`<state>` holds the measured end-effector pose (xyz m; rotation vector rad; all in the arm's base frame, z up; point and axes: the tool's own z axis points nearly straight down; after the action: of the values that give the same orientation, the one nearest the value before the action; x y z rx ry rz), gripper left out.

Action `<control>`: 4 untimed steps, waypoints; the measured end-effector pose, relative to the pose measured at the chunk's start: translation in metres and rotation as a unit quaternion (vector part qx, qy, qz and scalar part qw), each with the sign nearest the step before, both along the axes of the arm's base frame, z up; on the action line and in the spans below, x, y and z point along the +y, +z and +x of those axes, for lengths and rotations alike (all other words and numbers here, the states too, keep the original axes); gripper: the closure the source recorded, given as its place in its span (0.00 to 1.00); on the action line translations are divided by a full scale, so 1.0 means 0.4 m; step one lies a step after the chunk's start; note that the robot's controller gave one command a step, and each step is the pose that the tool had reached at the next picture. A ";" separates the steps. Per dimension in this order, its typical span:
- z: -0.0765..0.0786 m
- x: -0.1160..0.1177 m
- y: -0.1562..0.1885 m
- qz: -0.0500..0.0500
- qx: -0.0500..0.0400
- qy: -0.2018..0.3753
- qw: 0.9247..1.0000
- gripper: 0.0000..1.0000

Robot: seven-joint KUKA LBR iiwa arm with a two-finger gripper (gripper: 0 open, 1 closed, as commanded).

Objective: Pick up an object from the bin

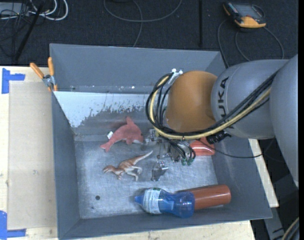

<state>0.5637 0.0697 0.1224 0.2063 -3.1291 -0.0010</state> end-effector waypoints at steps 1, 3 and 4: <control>0.023 0.079 -0.021 0.000 -0.005 0.047 0.999 0.00; 0.069 0.120 -0.121 -0.001 -0.006 0.045 0.999 1.00; 0.069 0.120 -0.121 -0.001 -0.006 0.045 0.999 1.00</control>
Offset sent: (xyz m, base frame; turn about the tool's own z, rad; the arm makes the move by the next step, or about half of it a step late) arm 0.0183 0.0398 -0.0524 -0.0939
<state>0.5913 0.1176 0.0740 0.3487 -3.1280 0.0034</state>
